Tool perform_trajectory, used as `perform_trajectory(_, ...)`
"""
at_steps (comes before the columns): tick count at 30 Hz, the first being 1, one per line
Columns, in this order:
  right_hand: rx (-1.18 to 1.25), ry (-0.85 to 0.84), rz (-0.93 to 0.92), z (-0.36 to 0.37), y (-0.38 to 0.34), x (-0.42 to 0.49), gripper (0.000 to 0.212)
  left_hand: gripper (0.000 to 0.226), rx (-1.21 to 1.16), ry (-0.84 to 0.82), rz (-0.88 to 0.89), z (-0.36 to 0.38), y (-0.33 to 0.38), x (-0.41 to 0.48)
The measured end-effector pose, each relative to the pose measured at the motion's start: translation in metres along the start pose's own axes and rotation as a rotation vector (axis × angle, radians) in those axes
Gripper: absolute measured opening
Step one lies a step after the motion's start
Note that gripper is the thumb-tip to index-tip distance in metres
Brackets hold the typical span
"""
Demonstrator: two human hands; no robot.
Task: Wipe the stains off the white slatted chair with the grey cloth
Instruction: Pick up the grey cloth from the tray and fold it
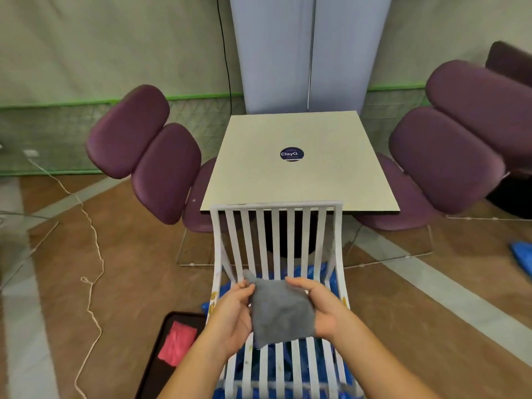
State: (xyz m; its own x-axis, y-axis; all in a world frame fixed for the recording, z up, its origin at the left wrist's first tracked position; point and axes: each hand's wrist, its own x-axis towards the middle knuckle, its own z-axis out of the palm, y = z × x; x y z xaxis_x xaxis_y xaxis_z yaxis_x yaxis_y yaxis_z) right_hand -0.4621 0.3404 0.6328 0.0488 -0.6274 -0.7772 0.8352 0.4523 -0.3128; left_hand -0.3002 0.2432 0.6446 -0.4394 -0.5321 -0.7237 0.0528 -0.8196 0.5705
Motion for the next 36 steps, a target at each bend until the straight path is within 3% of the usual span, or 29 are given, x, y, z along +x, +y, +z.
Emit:
perform_trajectory(4,-0.110,0.040,0.086,-0.014,0.012,0.001,0.057,0.038,0.072,-0.024,-0.215,-0.008,-0.011,0.000)
perform_trajectory(9,-0.245,0.120,0.027,-0.004,0.013,0.007,0.051,0.048,0.118,-0.095,-0.378,-0.028,-0.002,0.005)
perform_trajectory(12,-0.263,0.130,-0.077,0.019,0.000,0.008,0.051,0.040,0.177,-0.167,-0.278,-0.027,0.026,0.005)
perform_trajectory(14,-0.243,0.065,-0.184,0.044,-0.010,0.000,0.049,0.035,0.214,-0.216,-0.121,-0.026,0.051,-0.002)
perform_trajectory(17,-0.308,-0.053,-0.455,0.080,-0.025,-0.017,0.030,0.031,0.261,-0.282,0.183,-0.027,0.091,-0.014)
perform_trajectory(20,-0.424,-0.036,-0.644,0.113,-0.029,-0.026,0.019,0.023,0.317,-0.290,0.330,-0.037,0.125,-0.024)
perform_trajectory(23,-0.492,-0.022,-0.695,0.136,-0.022,-0.019,0.018,0.015,0.373,-0.294,0.364,-0.053,0.146,-0.025)
perform_trajectory(26,-0.530,-0.014,-0.697,0.154,-0.010,-0.010,0.020,0.029,0.432,-0.300,0.380,-0.073,0.160,-0.021)
perform_trajectory(30,-0.574,0.101,-0.668,0.176,0.003,0.008,0.050,0.033,0.472,-0.286,0.374,-0.101,0.175,-0.011)
perform_trajectory(36,-0.517,0.133,-0.678,0.194,0.019,0.026,0.038,0.028,0.333,-0.272,0.307,-0.122,0.175,0.000)
